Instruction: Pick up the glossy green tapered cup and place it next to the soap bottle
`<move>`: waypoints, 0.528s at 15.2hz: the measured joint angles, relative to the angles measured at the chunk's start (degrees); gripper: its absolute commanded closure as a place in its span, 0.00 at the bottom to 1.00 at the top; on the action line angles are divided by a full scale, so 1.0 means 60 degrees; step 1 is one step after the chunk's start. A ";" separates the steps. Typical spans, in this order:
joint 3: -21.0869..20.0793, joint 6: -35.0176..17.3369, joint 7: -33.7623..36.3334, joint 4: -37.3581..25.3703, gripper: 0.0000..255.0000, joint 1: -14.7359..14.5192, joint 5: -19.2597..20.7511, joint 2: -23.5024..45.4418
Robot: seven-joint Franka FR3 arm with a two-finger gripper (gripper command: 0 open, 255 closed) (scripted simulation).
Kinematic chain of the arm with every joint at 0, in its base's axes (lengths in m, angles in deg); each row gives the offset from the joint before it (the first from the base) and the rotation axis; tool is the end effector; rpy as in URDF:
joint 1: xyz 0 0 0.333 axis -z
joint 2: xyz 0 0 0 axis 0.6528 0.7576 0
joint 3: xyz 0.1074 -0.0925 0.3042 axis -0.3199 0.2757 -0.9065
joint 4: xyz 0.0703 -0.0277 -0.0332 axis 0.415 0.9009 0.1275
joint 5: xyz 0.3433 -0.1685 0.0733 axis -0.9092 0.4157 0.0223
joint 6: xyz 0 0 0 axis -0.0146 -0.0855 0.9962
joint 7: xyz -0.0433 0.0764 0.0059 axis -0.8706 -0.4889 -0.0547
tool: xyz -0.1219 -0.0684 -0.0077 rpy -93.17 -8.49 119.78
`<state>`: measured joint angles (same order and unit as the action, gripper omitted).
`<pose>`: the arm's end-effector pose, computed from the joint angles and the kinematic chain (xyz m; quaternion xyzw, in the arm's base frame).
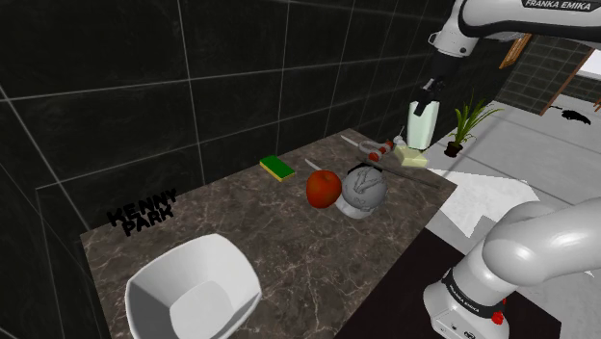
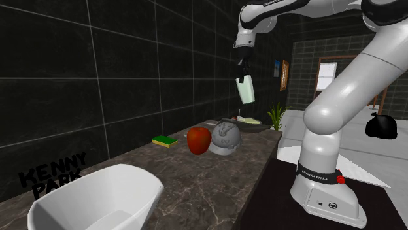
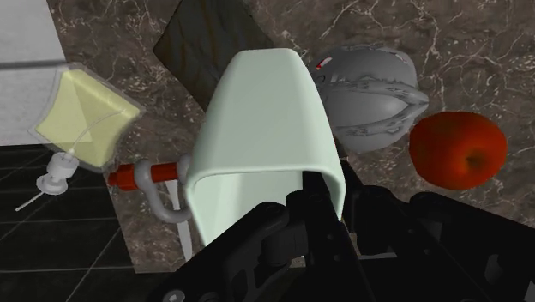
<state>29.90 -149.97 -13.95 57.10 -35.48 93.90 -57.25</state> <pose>0.3479 -0.1437 0.5885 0.9992 0.0275 0.0268 0.0070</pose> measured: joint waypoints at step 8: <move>0.1573 -0.0125 -0.1895 -0.0717 1.00 0.0456 0.0487 0.0672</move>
<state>39.34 -150.72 -25.32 52.80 -32.74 96.82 -53.22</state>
